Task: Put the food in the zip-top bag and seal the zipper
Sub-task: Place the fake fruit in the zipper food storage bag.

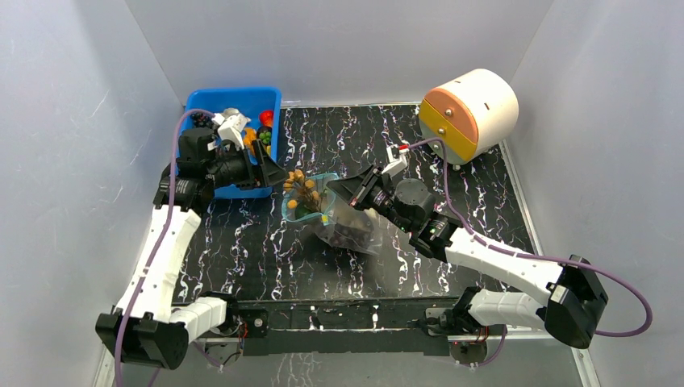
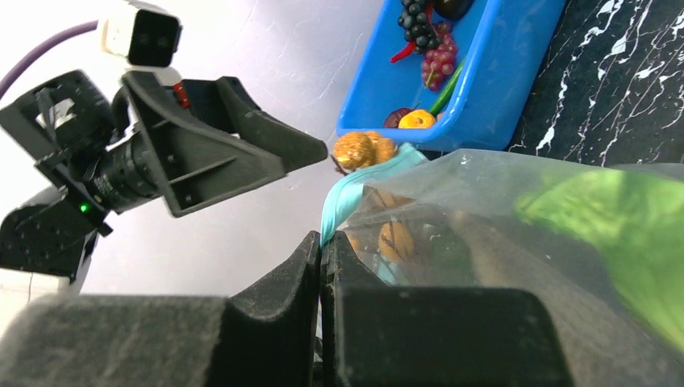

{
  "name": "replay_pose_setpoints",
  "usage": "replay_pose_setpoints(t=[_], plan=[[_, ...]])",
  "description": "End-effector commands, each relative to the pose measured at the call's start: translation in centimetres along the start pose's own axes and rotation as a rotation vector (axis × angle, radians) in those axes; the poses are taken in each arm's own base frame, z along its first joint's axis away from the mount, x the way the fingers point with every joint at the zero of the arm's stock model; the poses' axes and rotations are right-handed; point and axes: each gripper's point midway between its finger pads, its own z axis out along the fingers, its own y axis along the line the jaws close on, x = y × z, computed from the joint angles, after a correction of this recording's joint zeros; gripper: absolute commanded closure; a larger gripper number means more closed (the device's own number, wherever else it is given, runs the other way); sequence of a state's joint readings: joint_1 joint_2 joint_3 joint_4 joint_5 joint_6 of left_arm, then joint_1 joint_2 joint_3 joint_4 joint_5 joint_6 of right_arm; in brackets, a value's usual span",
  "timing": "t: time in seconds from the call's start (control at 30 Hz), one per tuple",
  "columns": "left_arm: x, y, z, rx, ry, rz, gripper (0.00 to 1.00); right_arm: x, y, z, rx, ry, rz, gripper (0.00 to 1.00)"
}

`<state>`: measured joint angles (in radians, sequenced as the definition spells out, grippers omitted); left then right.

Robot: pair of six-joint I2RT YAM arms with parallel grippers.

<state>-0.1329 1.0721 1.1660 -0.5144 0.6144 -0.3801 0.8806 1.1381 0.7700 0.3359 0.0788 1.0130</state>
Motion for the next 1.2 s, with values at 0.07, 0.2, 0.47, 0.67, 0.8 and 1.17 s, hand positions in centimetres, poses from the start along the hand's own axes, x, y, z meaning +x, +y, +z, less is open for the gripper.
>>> replay_pose_setpoints(t=[0.07,0.2,0.47,0.67,0.8,1.17], plan=[[0.5,0.6,0.4,-0.019,0.071,0.000,0.42,-3.2,6.3,-0.5,-0.186,-0.071,-0.031,1.00],[-0.1,0.2,1.0,0.012,0.065,-0.016,0.42,-3.0,6.4,-0.4,-0.195,-0.058,-0.035,1.00],[1.9,-2.5,1.2,0.213,0.119,-0.108,0.78,-3.6,6.7,0.1,-0.192,-0.085,-0.012,1.00],[2.9,-2.8,0.4,0.220,0.127,-0.112,0.72,-3.9,7.3,0.6,-0.199,-0.089,0.009,1.00],[2.6,-1.2,0.0,0.093,0.113,-0.068,0.47,-4.0,7.2,0.7,-0.195,-0.091,0.006,1.00],[2.7,-1.2,0.7,0.127,0.129,-0.071,0.61,-4.0,7.1,0.9,-0.193,-0.096,0.014,1.00]])
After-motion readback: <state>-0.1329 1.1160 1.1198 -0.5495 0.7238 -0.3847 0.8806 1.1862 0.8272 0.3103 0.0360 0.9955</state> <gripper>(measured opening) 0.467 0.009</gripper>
